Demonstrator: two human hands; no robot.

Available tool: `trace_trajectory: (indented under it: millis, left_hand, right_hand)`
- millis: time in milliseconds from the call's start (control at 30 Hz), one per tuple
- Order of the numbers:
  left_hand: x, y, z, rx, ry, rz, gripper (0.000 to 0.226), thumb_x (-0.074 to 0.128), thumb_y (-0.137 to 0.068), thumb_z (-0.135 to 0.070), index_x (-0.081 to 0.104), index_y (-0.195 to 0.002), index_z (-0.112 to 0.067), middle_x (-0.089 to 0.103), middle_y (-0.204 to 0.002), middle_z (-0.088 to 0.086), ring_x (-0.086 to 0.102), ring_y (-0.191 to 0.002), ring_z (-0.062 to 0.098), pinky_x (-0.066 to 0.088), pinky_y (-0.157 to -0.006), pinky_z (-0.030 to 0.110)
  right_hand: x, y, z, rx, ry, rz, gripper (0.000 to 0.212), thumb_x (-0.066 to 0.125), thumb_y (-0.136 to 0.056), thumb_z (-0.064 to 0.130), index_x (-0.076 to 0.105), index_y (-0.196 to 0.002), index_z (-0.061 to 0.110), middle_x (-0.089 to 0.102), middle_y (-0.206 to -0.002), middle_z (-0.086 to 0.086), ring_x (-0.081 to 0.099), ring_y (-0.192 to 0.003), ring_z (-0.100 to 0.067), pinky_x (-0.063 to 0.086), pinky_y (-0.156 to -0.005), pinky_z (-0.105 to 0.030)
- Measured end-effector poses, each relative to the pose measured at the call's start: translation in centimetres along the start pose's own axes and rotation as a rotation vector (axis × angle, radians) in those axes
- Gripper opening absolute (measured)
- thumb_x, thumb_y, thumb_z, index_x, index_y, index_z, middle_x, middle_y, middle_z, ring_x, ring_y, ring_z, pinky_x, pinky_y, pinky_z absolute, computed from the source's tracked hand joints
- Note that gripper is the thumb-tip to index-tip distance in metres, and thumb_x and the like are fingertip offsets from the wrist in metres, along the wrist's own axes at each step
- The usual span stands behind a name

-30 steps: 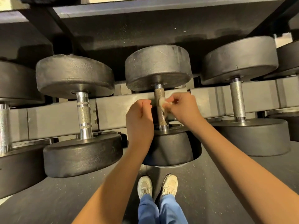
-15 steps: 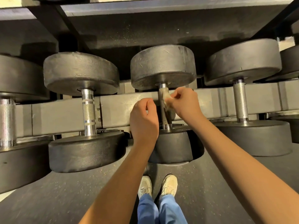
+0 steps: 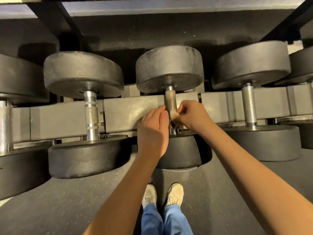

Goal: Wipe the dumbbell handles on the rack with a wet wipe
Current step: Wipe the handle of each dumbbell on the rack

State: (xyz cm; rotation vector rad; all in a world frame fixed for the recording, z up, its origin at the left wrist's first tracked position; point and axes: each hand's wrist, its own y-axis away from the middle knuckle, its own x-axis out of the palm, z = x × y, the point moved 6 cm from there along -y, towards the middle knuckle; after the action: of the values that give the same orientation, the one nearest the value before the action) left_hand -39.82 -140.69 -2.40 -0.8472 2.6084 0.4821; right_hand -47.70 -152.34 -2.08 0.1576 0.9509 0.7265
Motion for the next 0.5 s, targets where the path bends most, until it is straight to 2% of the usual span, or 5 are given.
trace_trajectory:
  millis: [67, 200, 300, 433, 500]
  left_hand:
    - [-0.1, 0.3, 0.0, 0.005, -0.008, 0.001, 0.067, 0.023, -0.088, -0.053, 0.052, -0.136, -0.016, 0.055, -0.135, -0.002, 0.047, -0.126, 0.011, 0.033, -0.112, 0.036]
    - [-0.5, 0.7, 0.1, 0.017, -0.036, -0.032, 0.074, 0.018, -0.084, -0.055, 0.053, -0.135, -0.015, 0.056, -0.134, -0.001, 0.047, -0.125, 0.013, 0.034, -0.111, 0.036]
    - [-0.6, 0.7, -0.1, 0.014, -0.011, -0.034, 0.074, 0.019, -0.083, -0.055, 0.053, -0.134, -0.014, 0.056, -0.132, -0.001, 0.047, -0.124, 0.012, 0.034, -0.110, 0.033]
    - [-0.7, 0.5, 0.0, 0.051, -0.150, 0.012, 0.067, 0.019, -0.089, -0.050, 0.054, -0.133, -0.013, 0.055, -0.133, 0.003, 0.048, -0.126, 0.019, 0.037, -0.108, 0.039]
    - [-1.1, 0.9, 0.0, 0.129, -0.223, 0.044, 0.062, 0.026, -0.092, -0.046, 0.057, -0.129, -0.006, 0.059, -0.127, 0.009, 0.053, -0.120, 0.026, 0.040, -0.106, 0.044]
  right_hand:
    - [-0.2, -0.3, 0.1, -0.002, -0.066, -0.062, 0.019, 0.069, -0.084, 0.020, 0.057, -0.071, 0.014, 0.054, -0.068, 0.005, 0.048, -0.059, -0.001, 0.033, -0.046, -0.007]
    - [-1.4, -1.3, 0.5, -0.011, -0.212, -0.284, 0.013, 0.066, -0.086, 0.014, 0.061, -0.080, 0.004, 0.049, -0.070, 0.006, 0.043, -0.061, -0.001, 0.035, -0.053, -0.003]
    - [-1.0, -1.0, 0.3, -0.001, -0.152, -0.155, 0.017, 0.066, -0.086, 0.016, 0.059, -0.075, 0.006, 0.053, -0.068, 0.004, 0.048, -0.061, -0.005, 0.037, -0.051, -0.007]
    - [0.5, 0.7, -0.4, 0.055, 0.096, 0.176, 0.011, 0.074, -0.079, 0.013, 0.064, -0.078, 0.009, 0.065, -0.080, -0.007, 0.062, -0.076, -0.018, 0.049, -0.066, -0.024]
    - [0.6, 0.9, -0.2, 0.054, 0.151, 0.160, 0.013, 0.075, -0.078, 0.017, 0.067, -0.082, 0.008, 0.068, -0.084, -0.009, 0.062, -0.080, -0.020, 0.050, -0.071, -0.029]
